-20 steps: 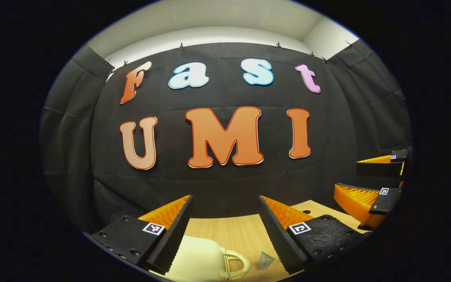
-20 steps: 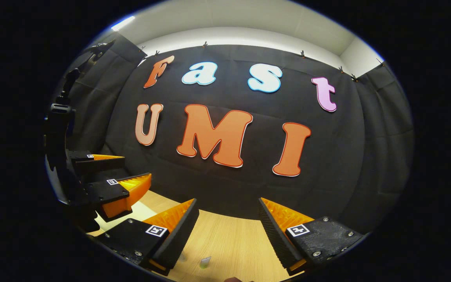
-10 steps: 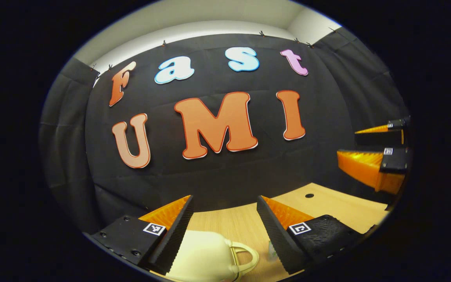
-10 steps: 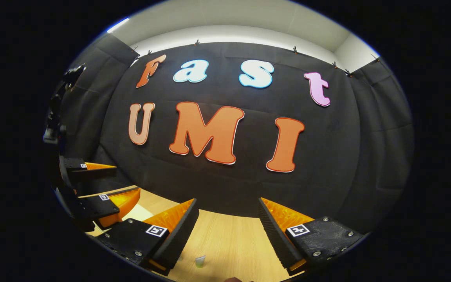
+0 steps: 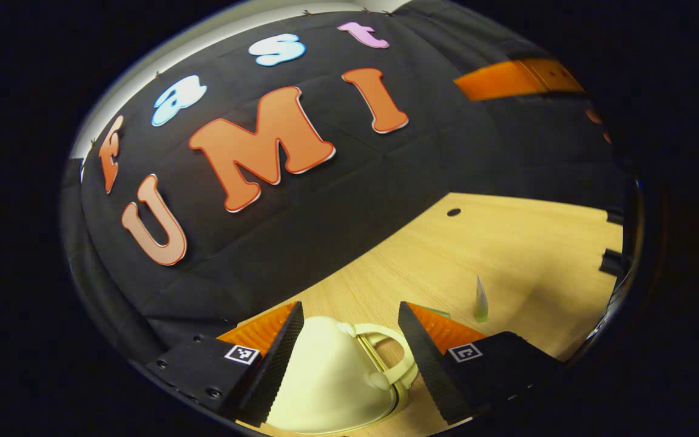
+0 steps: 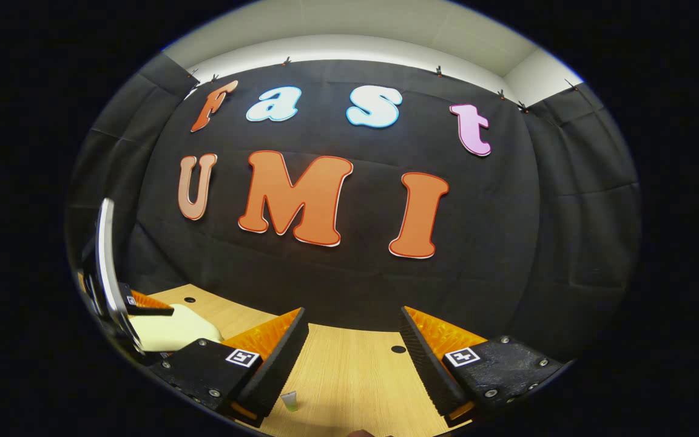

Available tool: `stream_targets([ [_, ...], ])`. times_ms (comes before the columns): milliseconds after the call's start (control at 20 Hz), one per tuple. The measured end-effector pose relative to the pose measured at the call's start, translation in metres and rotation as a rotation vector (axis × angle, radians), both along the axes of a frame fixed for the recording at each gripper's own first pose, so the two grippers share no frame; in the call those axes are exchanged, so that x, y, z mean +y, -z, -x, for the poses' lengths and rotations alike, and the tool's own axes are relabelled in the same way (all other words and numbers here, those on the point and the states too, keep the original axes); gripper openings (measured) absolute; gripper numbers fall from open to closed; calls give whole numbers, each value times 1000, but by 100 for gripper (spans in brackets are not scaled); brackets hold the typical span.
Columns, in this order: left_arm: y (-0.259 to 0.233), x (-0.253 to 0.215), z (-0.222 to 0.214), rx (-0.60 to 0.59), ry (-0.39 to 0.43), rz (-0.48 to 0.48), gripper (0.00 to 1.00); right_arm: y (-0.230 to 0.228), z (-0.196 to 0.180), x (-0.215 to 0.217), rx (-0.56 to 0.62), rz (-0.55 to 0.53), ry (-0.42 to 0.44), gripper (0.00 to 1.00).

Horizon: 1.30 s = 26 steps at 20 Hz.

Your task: First open the suitcase, pack the skin care products into it, and then close the suitcase.

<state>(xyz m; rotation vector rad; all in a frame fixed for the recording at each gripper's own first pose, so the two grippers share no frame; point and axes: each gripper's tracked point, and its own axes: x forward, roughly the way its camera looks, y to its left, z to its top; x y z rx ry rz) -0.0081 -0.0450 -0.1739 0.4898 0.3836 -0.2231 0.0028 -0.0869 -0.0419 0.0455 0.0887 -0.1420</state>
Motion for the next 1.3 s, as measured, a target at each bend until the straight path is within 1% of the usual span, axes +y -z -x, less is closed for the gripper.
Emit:
stream_targets([
  [200, 39, -3, 6, 65, 41, -139, 96, 2, 2, -10, 5, 2, 22, 95],
  [300, 59, -4, 8, 98, 60, -192, 96, 3, 3, -13, 10, 10, 25, 95],
  [500, 93, -4, 13, 158, 96, -286, 93, 7, 2, -16, 19, 15, 30, 96],
  [650, 114, -4, 14, 188, 136, -370, 93, 9, 1, -17, 24, 14, 32, 95],
  [750, 126, -8, 20, 219, 173, -393, 94, 11, 1, -18, 27, 17, 35, 95],
  [800, 129, -8, 19, 216, 181, -414, 84, 12, 2, -18, 27, 17, 37, 95],
  [900, 130, -2, 17, 212, 179, -480, 84, 14, 3, -18, 31, 14, 41, 95],
  [1000, 142, -3, 12, 228, 185, -514, 72, 15, 2, -18, 35, 8, 43, 95],
  [1050, 149, -4, 11, 237, 192, -533, 72, 15, 3, -17, 36, 7, 43, 95],
  [1150, 158, -3, 11, 247, 195, -583, 53, 15, 4, -16, 36, 11, 43, 95],
  [1250, 165, -1, -2, 230, 197, -609, 24, 13, 5, -15, 33, 19, 44, 95],
  [1300, 164, -2, -2, 218, 201, -589, 13, 14, 6, -14, 33, 23, 45, 95],
])
